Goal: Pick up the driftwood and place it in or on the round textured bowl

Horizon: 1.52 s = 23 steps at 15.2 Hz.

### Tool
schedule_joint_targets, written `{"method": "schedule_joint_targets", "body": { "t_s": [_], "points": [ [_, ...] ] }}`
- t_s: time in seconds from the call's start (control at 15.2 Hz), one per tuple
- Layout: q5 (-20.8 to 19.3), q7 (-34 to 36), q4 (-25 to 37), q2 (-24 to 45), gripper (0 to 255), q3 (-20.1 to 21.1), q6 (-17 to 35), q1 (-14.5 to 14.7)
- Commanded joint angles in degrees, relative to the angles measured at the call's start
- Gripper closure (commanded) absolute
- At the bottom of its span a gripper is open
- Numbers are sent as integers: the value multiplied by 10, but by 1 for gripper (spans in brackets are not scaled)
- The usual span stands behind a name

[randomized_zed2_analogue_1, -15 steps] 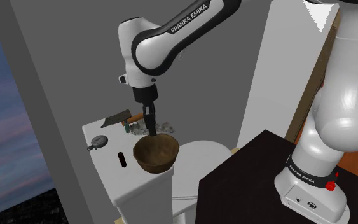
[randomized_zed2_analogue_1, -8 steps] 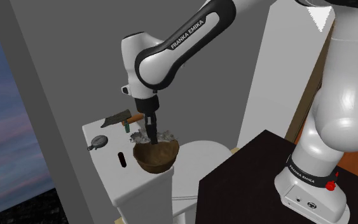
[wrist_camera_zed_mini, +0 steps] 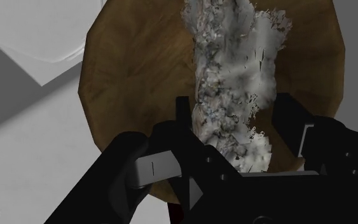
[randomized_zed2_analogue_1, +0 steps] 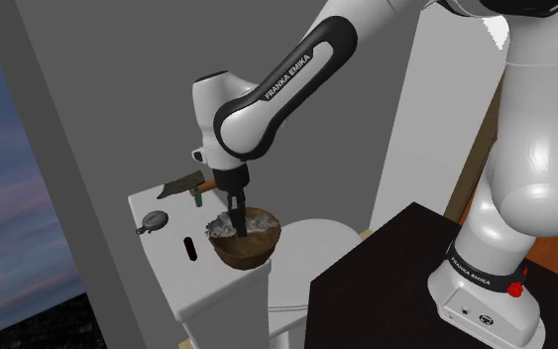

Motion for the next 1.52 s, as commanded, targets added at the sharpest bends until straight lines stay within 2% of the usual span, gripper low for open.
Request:
{"method": "schedule_joint_targets", "body": {
  "t_s": [0.0, 0.26, 0.33, 0.66, 0.92, 1.45],
  "points": [
    [-1, 0, 0, 2, 255, 0, 2, 0],
    [-1, 0, 0, 2, 255, 0, 2, 0],
    [-1, 0, 0, 2, 0, 0, 2, 0],
    [-1, 0, 0, 2, 0, 0, 2, 0],
    [10, -7, 36, -34, 0, 1, -68, -6],
    [10, -7, 36, -34, 0, 1, -68, -6]
  ]
}}
